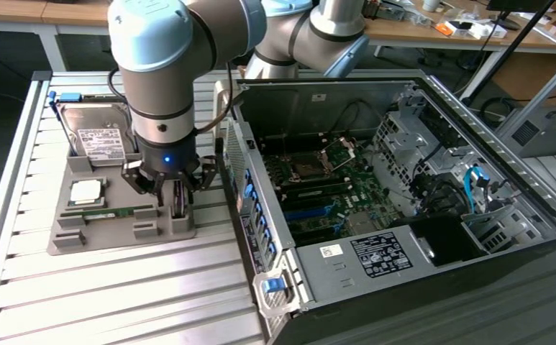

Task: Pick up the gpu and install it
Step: 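Pick up the gpu and move the gpu toward the slot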

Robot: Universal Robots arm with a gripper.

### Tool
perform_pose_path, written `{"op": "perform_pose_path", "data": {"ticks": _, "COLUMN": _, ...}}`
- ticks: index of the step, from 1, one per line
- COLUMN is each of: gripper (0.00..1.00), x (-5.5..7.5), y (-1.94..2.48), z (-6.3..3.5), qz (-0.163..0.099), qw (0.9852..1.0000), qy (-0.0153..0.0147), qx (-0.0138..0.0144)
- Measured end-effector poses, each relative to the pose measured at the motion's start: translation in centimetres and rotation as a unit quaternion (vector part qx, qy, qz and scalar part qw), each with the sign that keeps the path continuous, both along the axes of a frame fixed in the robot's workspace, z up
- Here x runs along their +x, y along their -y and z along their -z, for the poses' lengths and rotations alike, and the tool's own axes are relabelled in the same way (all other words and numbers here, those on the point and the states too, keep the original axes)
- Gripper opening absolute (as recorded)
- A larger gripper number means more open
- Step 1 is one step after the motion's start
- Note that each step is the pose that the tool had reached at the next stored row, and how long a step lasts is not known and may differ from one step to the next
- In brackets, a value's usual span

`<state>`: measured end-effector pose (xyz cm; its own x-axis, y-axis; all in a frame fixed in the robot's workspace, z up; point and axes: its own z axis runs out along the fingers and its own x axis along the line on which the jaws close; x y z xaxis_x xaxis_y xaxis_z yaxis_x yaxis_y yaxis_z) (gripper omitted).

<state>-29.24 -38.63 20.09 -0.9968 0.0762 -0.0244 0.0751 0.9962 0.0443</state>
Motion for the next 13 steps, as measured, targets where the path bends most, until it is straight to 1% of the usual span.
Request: {"op": "perform_pose_path", "data": {"ticks": 13, "gripper": 0.54, "x": 0.00, "y": 0.00, "z": 0.34, "qz": 0.000, "qw": 1.0000, "qy": 0.0000, "qx": 0.0000}}
